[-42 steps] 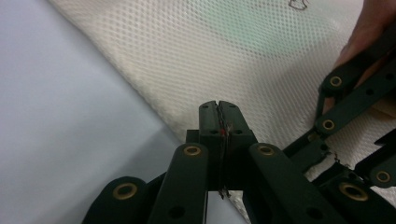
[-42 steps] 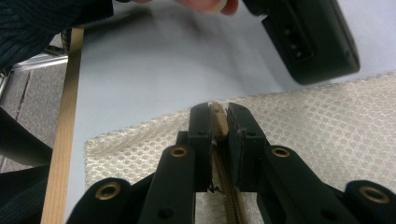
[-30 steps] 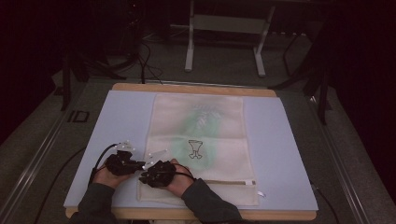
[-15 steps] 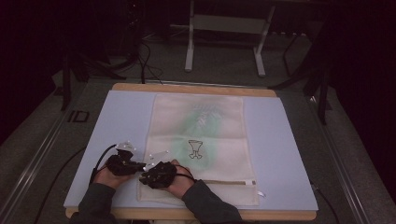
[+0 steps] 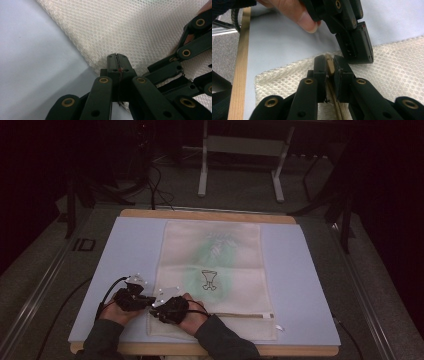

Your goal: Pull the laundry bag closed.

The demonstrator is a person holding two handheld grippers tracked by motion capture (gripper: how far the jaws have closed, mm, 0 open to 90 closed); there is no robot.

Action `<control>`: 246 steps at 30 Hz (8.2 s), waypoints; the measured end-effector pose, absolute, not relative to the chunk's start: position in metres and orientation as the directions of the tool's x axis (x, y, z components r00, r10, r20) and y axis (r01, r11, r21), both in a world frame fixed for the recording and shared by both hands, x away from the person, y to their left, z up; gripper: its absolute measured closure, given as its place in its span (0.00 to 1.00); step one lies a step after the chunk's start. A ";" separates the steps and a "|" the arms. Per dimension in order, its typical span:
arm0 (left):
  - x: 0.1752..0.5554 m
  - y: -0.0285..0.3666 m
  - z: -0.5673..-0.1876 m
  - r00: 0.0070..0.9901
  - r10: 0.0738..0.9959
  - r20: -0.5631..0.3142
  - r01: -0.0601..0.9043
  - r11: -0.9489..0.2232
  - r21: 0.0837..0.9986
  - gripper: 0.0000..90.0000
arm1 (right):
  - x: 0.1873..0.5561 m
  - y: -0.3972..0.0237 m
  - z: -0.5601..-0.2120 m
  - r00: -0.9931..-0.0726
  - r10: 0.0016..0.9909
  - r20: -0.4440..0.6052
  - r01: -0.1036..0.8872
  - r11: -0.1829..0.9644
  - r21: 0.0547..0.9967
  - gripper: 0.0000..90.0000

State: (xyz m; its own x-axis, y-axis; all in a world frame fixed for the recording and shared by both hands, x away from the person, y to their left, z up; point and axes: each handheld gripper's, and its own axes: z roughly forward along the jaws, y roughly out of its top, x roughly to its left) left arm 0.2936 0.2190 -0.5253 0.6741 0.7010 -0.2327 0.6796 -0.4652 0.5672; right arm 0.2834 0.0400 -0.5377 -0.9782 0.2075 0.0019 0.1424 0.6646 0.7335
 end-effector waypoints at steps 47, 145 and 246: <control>0.293 0.223 -0.527 0.680 0.689 -0.250 0.678 -0.461 0.573 1.00 | 0.276 0.017 -0.529 -0.977 0.200 -0.069 0.102 0.730 0.676 0.91; 0.293 0.223 -0.526 0.677 0.690 -0.256 0.683 -0.458 0.569 1.00 | 0.265 -0.047 -0.515 -0.972 0.216 -0.097 0.116 0.792 0.600 0.91; 0.293 0.223 -0.527 0.673 0.691 -0.263 0.687 -0.451 0.570 1.00 | 0.259 -0.134 -0.513 -0.941 0.332 -0.071 0.230 0.777 0.585 0.91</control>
